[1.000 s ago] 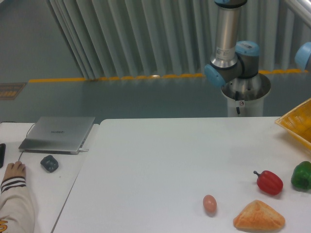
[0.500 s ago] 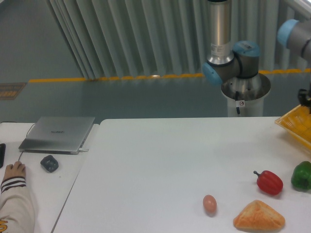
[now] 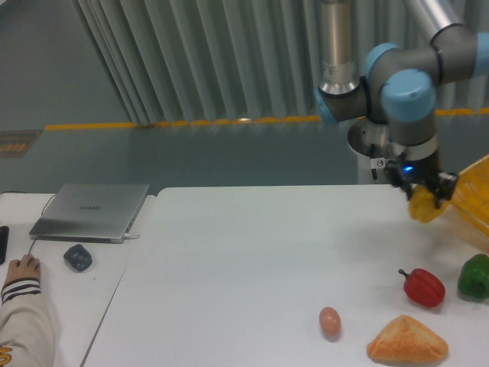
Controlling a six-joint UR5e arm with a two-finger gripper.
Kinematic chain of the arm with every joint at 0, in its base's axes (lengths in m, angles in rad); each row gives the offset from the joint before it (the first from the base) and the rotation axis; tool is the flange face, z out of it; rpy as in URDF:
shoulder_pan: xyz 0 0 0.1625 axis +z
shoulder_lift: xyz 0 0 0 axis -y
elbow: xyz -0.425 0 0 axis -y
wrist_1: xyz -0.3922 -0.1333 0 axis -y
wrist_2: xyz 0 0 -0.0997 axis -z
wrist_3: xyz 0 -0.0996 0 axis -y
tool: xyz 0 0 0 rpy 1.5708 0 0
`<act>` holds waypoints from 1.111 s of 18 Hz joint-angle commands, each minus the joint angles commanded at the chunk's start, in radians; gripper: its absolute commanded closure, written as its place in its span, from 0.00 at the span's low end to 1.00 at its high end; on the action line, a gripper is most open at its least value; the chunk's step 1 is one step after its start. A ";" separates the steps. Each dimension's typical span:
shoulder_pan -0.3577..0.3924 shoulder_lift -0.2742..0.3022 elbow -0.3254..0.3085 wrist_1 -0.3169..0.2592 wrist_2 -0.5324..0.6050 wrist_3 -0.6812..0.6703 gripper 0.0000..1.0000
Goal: Place the yellow pepper on the table
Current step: 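Lift the yellow pepper out of the yellow crate with the gripper, then lower the held yellow pepper onto the table beside the red pepper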
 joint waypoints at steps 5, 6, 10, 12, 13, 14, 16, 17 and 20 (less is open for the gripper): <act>-0.037 -0.086 0.025 0.054 0.003 -0.042 0.85; -0.042 -0.106 0.031 0.071 0.008 -0.045 0.84; -0.043 -0.126 0.035 0.078 0.006 -0.043 0.45; -0.043 -0.117 0.037 0.078 0.006 -0.043 0.00; -0.042 -0.115 0.040 0.078 0.006 -0.043 0.00; -0.040 -0.114 0.041 0.078 0.006 -0.034 0.00; -0.036 -0.109 0.054 0.080 0.003 -0.032 0.00; -0.034 -0.105 0.069 0.081 0.002 -0.032 0.00; -0.002 -0.103 0.130 0.071 0.002 -0.032 0.00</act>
